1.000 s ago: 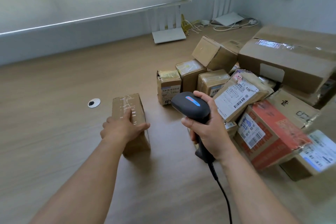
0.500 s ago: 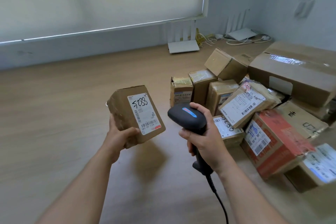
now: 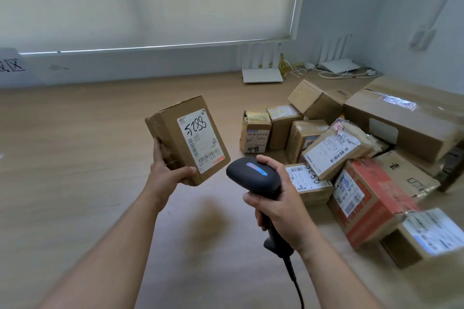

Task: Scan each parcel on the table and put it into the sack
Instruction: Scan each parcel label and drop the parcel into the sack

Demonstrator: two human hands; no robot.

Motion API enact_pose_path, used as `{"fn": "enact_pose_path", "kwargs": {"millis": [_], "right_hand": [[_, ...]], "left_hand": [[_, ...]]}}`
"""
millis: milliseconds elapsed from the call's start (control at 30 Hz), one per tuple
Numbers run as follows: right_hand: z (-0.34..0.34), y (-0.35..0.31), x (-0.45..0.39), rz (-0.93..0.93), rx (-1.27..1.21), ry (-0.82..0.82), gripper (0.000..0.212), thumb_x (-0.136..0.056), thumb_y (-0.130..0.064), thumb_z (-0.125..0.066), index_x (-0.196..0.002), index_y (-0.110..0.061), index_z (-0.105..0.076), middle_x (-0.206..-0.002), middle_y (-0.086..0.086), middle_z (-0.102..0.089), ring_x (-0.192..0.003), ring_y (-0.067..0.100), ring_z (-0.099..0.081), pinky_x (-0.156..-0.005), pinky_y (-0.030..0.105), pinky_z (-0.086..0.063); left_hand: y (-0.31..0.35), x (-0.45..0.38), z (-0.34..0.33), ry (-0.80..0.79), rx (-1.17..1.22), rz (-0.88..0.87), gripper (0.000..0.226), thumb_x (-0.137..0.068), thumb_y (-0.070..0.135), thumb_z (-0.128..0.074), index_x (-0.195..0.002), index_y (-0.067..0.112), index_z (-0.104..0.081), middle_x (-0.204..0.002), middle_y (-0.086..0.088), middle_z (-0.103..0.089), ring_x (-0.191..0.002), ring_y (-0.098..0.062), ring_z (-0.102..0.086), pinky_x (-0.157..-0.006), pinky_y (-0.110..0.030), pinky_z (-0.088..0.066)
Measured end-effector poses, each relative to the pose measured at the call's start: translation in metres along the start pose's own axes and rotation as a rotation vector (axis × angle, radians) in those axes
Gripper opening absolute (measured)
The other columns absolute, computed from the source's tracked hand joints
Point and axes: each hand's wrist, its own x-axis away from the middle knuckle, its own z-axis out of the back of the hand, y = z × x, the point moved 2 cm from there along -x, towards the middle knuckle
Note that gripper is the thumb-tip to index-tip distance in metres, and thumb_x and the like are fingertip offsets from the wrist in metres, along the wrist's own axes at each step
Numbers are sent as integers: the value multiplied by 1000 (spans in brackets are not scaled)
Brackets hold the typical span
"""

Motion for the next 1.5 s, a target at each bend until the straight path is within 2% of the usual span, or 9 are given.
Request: {"fn": "enact_pose_path", "kwargs": {"millis": [200,367,567,733,967,1133,1233,1400,1500], "right_hand": [[0,-7,16,11,16,-42,65,-72,-13,-74,-121,-49,-52,-121,10,-56,-49,28,-51,-42,31,-44],[3,-8,28,12,14,-38,66,-71,-11,-72,-126,-41,-50,-117,10,-59,-46,28,-48,-40,30,-43],[8,-12,42,32,3,-50,63,-72,-9,-73,-119,-48,-54,-113,7,-62,-46,31,-47,-40,30,-42],[14,-18,54,68,13,-54,66,-83,7,-69,-119,-46,-54,-114,7,-61,-46,27,-49,-40,30,-43],[22,-23,70,89,27,-58,65,-83,3,-71,-122,-45,-52,-119,12,-57,-48,27,-51,-43,30,-45],[26,-28,80,103,32,-84,68,-83,2,-72,-122,-49,-52,-122,13,-54,-51,26,-54,-45,30,-47],[28,-32,85,124,28,-109,67,-76,-6,-76,-120,-51,-53,-118,17,-56,-49,24,-53,-44,28,-45],[30,-35,91,115,36,-127,68,-70,-8,-76,-119,-50,-55,-113,14,-60,-50,30,-50,-44,30,-45],[30,-36,94,120,34,-142,68,-70,-7,-77,-120,-48,-55,-116,8,-59,-49,30,-49,-43,31,-46]], "left_hand": [[4,12,4,6,-25,-20,126,-46,17,-82,-139,62,-10,-134,-7,-47,-120,-29,-52,-93,-54,-49],[8,22,2,5,-48,-35,125,-47,17,-82,-139,61,-10,-133,-6,-48,-121,-31,-51,-97,-57,-46],[14,37,-3,8,-71,-35,129,-41,24,-84,-137,65,-9,-136,-7,-44,-124,-33,-48,-98,-60,-44],[17,51,-5,2,-84,-47,131,-35,31,-85,-135,67,-8,-138,-6,-43,-126,-34,-45,-99,-62,-42],[21,69,-9,1,-94,-70,131,-36,29,-87,-135,68,-9,-138,-7,-42,-126,-35,-45,-99,-63,-42],[27,78,-13,-43,-80,-98,119,-56,12,-80,-147,48,-12,-128,-3,-52,-117,-28,-54,-86,-44,-51],[34,79,-11,-77,-93,-71,114,-48,25,-80,-148,36,-27,-127,-7,-57,-108,-23,-59,-73,-34,-52],[56,83,-4,-143,-204,-46,78,-37,46,-74,-113,39,-62,-117,-5,-65,-96,-22,-66,-83,-32,-53],[70,82,-2,-205,-336,-40,61,-37,52,-72,-98,41,-67,-111,-1,-67,-91,-17,-67,-76,-27,-52]]}}
